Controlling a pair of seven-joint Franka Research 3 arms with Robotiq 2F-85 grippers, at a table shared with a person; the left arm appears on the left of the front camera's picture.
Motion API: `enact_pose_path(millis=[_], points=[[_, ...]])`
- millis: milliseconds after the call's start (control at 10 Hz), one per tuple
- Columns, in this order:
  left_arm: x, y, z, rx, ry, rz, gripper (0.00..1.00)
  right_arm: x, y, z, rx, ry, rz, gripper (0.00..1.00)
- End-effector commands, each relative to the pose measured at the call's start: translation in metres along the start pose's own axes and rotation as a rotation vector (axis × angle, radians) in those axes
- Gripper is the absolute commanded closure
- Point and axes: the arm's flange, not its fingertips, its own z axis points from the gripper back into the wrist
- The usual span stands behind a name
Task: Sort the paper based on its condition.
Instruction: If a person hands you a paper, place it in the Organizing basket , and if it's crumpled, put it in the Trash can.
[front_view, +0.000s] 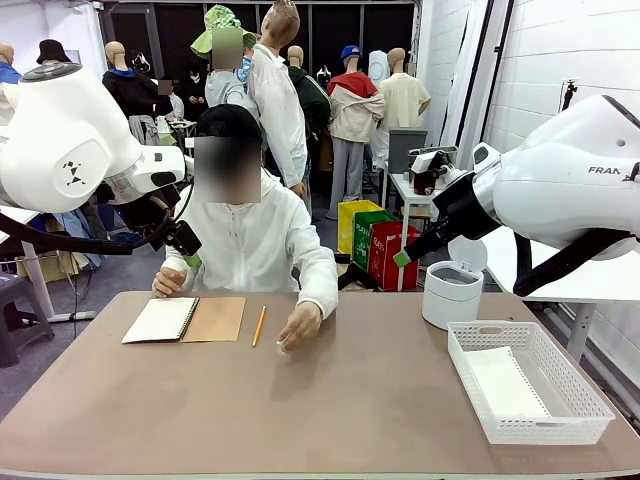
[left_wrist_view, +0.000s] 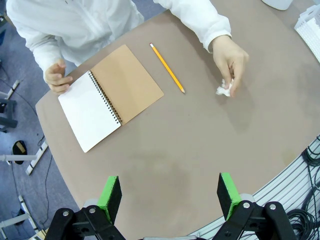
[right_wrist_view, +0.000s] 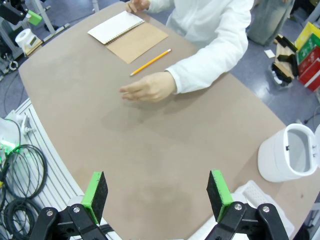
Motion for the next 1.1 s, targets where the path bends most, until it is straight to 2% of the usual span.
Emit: enact_pose_path(millis=[0,1000], points=[[0.0002,0.0011,0.0005,-0.003,-0.007,0.002,0.00,-0.0010,0.0006,-0.0003,-0.004,0.003,0.000,0.00],[0.0002,0.0011,0.0005,-0.003,-0.007,0.002,0.00,-0.0010,0.0006,-0.0003,-0.004,0.003,0.000,0.00]])
